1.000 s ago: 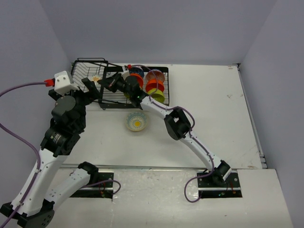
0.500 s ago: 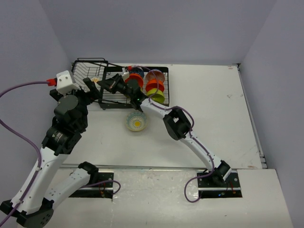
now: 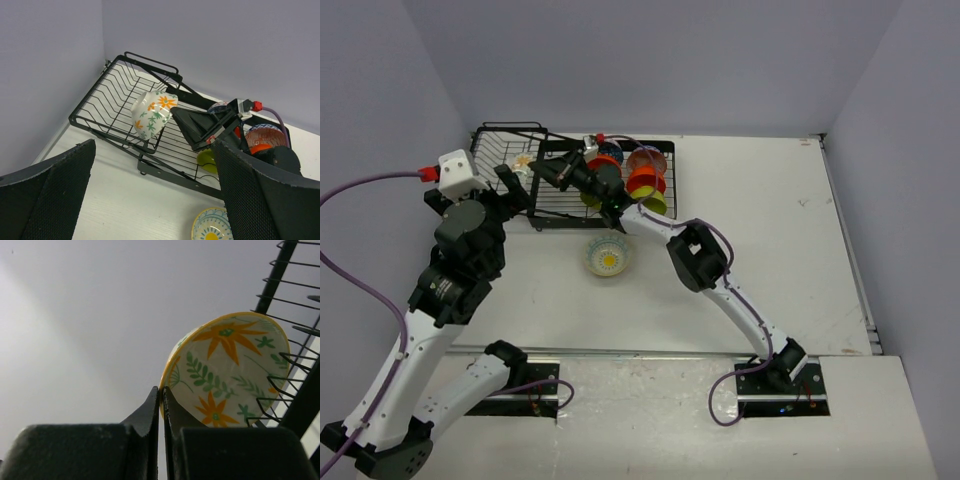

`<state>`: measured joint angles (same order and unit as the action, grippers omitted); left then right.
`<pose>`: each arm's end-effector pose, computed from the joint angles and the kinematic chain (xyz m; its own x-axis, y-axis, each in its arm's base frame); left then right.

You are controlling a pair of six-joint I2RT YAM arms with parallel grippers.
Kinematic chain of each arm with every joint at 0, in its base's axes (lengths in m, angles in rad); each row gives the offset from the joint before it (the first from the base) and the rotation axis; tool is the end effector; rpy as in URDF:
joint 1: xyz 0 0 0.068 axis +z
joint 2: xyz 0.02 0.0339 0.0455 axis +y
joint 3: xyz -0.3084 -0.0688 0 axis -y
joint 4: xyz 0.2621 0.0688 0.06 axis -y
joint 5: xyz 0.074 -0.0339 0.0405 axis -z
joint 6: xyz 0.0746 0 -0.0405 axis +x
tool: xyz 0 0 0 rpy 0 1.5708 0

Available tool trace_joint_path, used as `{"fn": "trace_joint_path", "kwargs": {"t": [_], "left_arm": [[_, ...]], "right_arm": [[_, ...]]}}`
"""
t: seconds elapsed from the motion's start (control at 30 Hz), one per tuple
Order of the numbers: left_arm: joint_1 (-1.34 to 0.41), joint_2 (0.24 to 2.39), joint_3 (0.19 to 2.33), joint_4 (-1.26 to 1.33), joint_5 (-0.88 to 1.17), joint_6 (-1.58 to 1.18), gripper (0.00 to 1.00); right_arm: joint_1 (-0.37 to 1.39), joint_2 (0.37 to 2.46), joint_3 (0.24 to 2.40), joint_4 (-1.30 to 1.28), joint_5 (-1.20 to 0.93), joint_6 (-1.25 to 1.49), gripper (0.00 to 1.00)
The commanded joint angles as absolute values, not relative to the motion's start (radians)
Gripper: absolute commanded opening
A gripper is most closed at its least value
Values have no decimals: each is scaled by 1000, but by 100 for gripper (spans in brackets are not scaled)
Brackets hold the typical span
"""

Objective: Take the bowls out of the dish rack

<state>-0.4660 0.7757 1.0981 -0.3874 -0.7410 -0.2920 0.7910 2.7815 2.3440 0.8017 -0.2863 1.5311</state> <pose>0.1639 -0.0261 0.4610 0.0222 -0.2489 -0.9683 -0.2755 0.9295 -0.2453 0.4825 0.5179 0.2173 -0.8570 0.4965 -0.1376 -0.2847 -0.2338 0.9297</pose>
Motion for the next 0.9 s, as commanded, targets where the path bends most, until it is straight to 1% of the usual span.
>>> {"fn": "trace_joint_path", "kwargs": {"t": [0.0, 0.13, 0.3, 0.43, 0.53, 0.63, 0.73, 0.8, 0.83, 0.87], "left_arm": [[-463, 762, 1117, -382, -795, -264, 100], [-460, 773, 1117, -376, -781, -267, 100], [-451, 767, 1132, -387, -799, -264, 100], [-451, 746, 1120, -382, -824, -264, 100], [-448, 767, 1130, -414, -854, -285, 100], [-443, 785, 1126, -419, -870, -296, 100], [-430, 808, 1143, -426, -850, -301, 100], [-404, 808, 1141, -436, -826, -317, 100], [-362, 799, 1140, -434, -803, -318, 100], [-342, 795, 1140, -434, -778, -321, 100]], "right_arm": [[787, 2654, 2370, 928, -293, 1545, 0], [767, 2613, 2355, 927, -319, 1519, 0], [756, 2546, 2275, 893, -322, 1467, 0], [750, 2577, 2289, 922, -334, 1506, 0], [750, 2577, 2281, 812, -324, 1468, 0], [738, 2599, 2276, 825, -327, 1486, 0], [729, 2542, 2200, 821, -370, 1455, 0], [726, 2460, 2103, 830, -418, 1418, 0], [723, 2427, 2074, 834, -439, 1379, 0], [718, 2389, 1992, 838, -454, 1355, 0]]}}
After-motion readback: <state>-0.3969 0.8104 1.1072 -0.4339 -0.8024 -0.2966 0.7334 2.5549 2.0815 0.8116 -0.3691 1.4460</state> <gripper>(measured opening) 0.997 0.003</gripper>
